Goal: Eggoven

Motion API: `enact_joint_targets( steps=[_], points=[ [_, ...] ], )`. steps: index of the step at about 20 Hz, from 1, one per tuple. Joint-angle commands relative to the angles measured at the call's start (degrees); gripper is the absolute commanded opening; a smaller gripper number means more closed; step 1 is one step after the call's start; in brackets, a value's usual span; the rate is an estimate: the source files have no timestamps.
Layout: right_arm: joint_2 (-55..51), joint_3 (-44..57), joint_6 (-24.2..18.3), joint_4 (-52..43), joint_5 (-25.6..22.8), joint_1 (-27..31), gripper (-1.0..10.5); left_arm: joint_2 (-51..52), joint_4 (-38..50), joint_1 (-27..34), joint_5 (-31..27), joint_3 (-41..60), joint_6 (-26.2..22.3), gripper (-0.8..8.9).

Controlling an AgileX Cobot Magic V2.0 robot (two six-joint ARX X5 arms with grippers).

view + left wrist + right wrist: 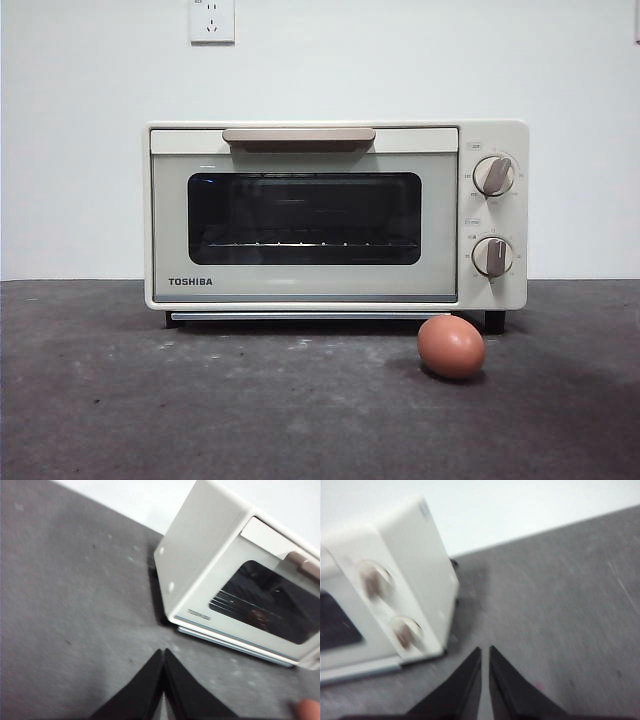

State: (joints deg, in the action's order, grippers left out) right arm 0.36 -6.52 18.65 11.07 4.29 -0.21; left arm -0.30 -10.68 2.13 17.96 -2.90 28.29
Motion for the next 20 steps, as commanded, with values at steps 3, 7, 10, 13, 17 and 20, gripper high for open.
enact_joint_targets(
  steps=[3, 7, 10, 13, 17, 20],
  points=[
    [1.3, -9.6, 1.9, 4.7, 0.5, 0.1, 0.1, -1.8, -3.7, 0.1, 2.6, -7.6, 4.0, 0.07],
    [5.9, -18.1, -0.6, 11.9, 4.0, 0.1, 0.1, -6.0, -6.8, 0.1, 5.3, -14.0, 1.2, 0.07],
    [11.2, -24.7, -4.0, 19.3, 9.0, 0.1, 0.1, -10.7, -10.6, 0.1, 8.7, -19.6, -2.4, 0.07],
    [17.0, -31.0, -8.0, 27.3, 14.8, -0.1, 0.1, -15.7, -16.1, 0.1, 12.4, -25.5, -7.4, 0.07],
    [24.4, -38.4, -13.7, 38.4, 22.3, -0.5, 0.1, -21.8, -24.3, 0.0, 17.2, -32.3, -14.8, 0.07],
    [28.8, -42.5, -17.3, 45.5, 24.6, -1.5, 0.1, -25.0, -30.8, -0.3, 18.7, -36.0, -19.4, 0.07]
  ],
)
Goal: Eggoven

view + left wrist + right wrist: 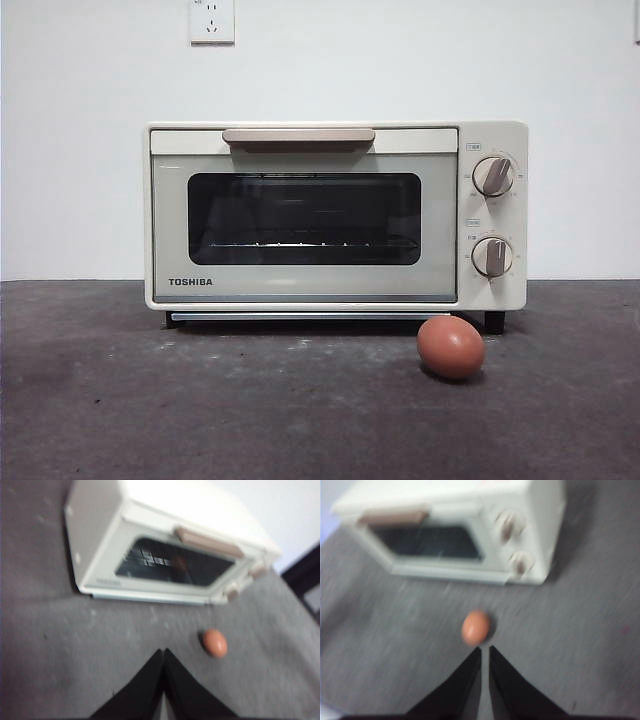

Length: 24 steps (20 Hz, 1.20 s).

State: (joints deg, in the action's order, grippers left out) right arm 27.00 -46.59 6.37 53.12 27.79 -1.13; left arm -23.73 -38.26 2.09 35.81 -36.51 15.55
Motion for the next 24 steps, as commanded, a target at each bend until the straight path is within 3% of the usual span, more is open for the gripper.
enact_joint_targets(
  steps=[1, 7, 9, 12, 19, 24],
  points=[
    [3.4, -3.4, -5.7, 5.2, 1.4, -1.0, 0.1, -2.6, -5.4, -0.5, 1.1, -3.5, -8.2, 0.07],
    [6.9, -4.7, -6.5, 7.3, 1.3, -3.8, 0.3, -5.6, -11.9, -2.2, 1.7, -6.1, -11.9, 0.07],
    [7.4, -4.7, -6.4, 7.2, 1.3, -4.4, 1.3, -5.7, -11.9, -2.5, 1.7, -6.1, -11.9, 0.07],
    [8.2, -4.7, -5.7, 6.9, 1.3, -4.8, 3.6, -5.7, -11.9, -2.6, 1.7, -6.1, -11.9, 0.07],
    [16.4, -4.7, -2.5, 2.6, 1.9, -10.1, 3.8, -5.7, -11.4, -2.6, 1.7, -6.1, -11.9, 0.07],
    [27.7, -4.7, 1.9, -7.0, -6.8, -19.5, 3.8, -5.7, -11.4, -2.6, 1.7, -6.1, -11.9, 0.07]
  ],
)
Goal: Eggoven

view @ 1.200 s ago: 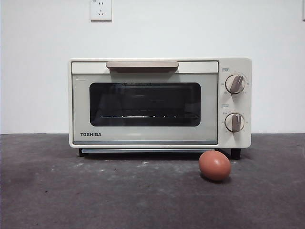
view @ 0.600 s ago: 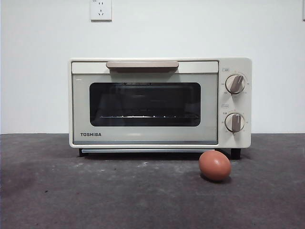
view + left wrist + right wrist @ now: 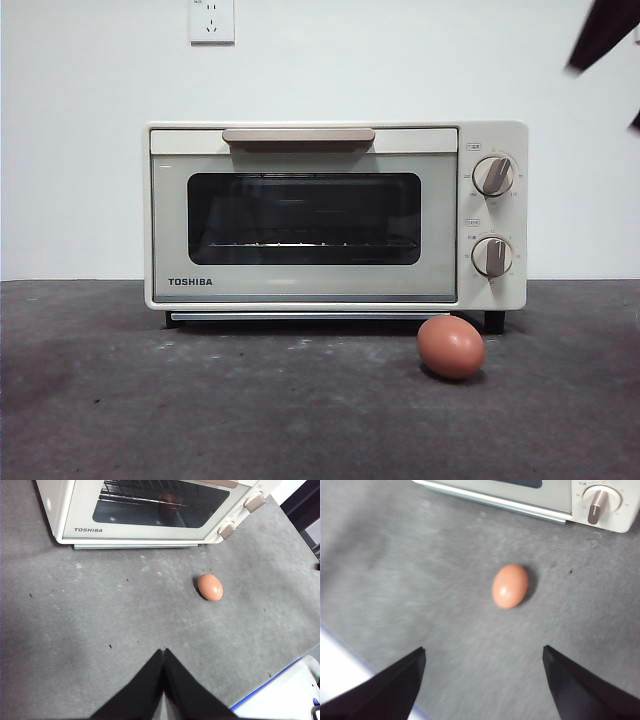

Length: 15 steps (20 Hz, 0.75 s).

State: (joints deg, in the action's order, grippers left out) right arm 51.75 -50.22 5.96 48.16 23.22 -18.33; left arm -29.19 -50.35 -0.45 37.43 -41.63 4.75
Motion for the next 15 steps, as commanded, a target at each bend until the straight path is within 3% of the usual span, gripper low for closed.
enact_joint_targets(
  steps=[1, 7, 15],
  points=[
    [5.8, -1.0, 3.3, -4.2, -4.6, -4.3, 3.8, -0.3, 0.7, -0.1, 0.1, -1.0, -1.1, 0.07],
    [21.2, -1.0, 7.6, -15.8, -14.6, -12.2, 3.8, -0.3, 0.7, -0.1, 0.1, -1.0, -1.1, 0.07],
    [35.5, -1.1, 10.1, -26.3, -20.4, -15.3, 3.8, -0.3, 0.6, -0.1, 0.1, -1.0, -1.1, 0.07]
  ],
)
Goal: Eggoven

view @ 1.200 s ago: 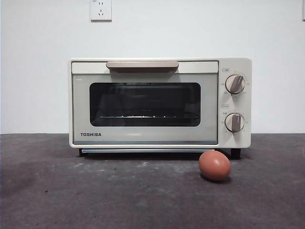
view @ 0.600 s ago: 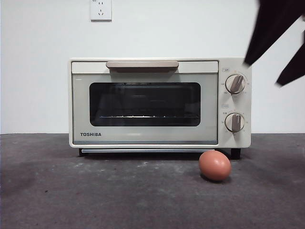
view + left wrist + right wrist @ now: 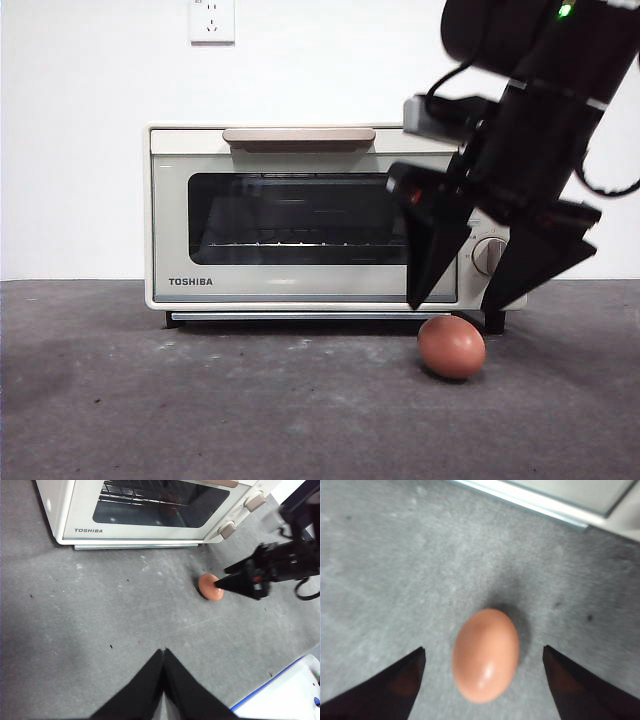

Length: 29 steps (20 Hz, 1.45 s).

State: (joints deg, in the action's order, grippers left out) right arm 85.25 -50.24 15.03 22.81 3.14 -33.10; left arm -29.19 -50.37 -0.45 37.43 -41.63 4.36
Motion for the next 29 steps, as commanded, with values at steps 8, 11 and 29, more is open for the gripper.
enact_joint_targets(
  steps=[8, 11, 29],
  points=[
    [6.8, -1.1, 1.2, -4.0, -0.7, -0.5, 3.4, -0.4, 0.7, -0.1, 0.1, -1.0, -0.7, 0.07],
    [7.5, -1.1, 1.4, -3.8, -0.6, -0.5, 3.3, -0.4, 0.7, -0.1, 0.1, -1.0, -0.7, 0.07],
    [3.1, -1.2, 2.3, -1.7, 1.2, -0.5, 0.0, -2.1, 4.2, -0.1, 0.1, -1.1, 1.4, 0.07]
  ],
)
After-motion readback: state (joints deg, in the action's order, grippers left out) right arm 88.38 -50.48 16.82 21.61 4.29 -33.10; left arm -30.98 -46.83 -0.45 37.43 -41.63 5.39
